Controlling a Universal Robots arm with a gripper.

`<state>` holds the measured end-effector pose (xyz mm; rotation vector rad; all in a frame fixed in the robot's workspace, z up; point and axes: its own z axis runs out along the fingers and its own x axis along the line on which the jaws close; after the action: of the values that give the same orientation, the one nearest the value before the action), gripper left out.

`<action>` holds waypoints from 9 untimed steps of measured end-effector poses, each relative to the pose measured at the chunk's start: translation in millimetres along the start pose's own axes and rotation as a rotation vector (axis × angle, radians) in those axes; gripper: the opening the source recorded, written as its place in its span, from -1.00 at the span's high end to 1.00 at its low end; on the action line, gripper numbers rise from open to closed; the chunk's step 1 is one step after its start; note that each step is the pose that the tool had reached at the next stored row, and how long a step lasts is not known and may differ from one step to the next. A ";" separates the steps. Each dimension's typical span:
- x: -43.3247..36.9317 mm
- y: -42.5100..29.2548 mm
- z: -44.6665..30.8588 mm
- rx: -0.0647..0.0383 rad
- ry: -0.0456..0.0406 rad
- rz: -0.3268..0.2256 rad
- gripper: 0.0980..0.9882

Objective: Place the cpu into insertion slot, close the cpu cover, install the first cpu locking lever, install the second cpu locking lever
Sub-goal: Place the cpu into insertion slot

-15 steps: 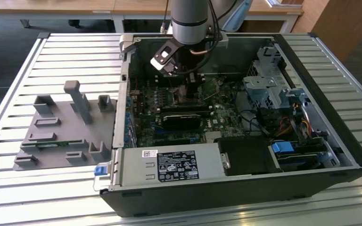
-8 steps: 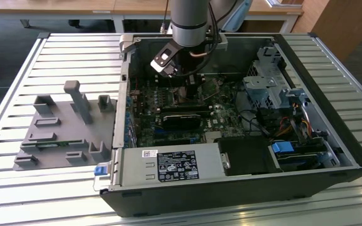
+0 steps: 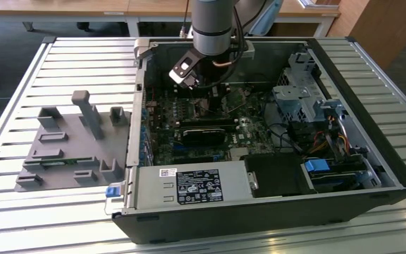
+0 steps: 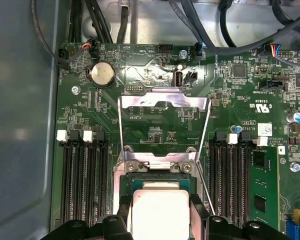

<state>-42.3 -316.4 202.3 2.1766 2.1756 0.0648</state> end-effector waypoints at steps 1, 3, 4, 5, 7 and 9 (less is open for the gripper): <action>0.0 0.0 0.4 0.000 0.0000 0.000 0.00; 0.1 -0.1 1.4 0.000 0.0001 0.000 0.00; 0.1 -0.1 1.9 0.000 0.0000 0.000 0.00; 0.2 -0.2 2.4 0.000 0.0000 0.000 0.00; 0.3 -0.2 3.5 0.000 0.0000 0.000 0.00; 0.4 -0.3 4.5 0.000 0.0001 0.000 0.00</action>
<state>-42.3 -316.0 197.8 2.1766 2.1756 0.0650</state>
